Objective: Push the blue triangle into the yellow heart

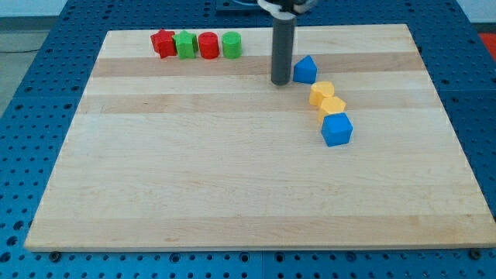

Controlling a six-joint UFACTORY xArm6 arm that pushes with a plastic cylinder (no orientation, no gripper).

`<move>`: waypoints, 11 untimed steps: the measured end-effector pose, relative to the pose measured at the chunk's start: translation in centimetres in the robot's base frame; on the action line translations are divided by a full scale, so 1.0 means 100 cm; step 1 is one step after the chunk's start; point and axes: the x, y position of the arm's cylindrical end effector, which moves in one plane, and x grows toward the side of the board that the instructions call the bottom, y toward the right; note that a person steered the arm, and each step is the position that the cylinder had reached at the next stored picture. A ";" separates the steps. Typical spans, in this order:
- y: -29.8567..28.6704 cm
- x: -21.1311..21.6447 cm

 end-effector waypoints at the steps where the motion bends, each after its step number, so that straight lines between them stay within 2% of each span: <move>1: 0.009 -0.035; 2: 0.038 -0.060; 3: 0.044 -0.054; 6: 0.044 0.001; 9: 0.044 0.005; 11: 0.037 0.023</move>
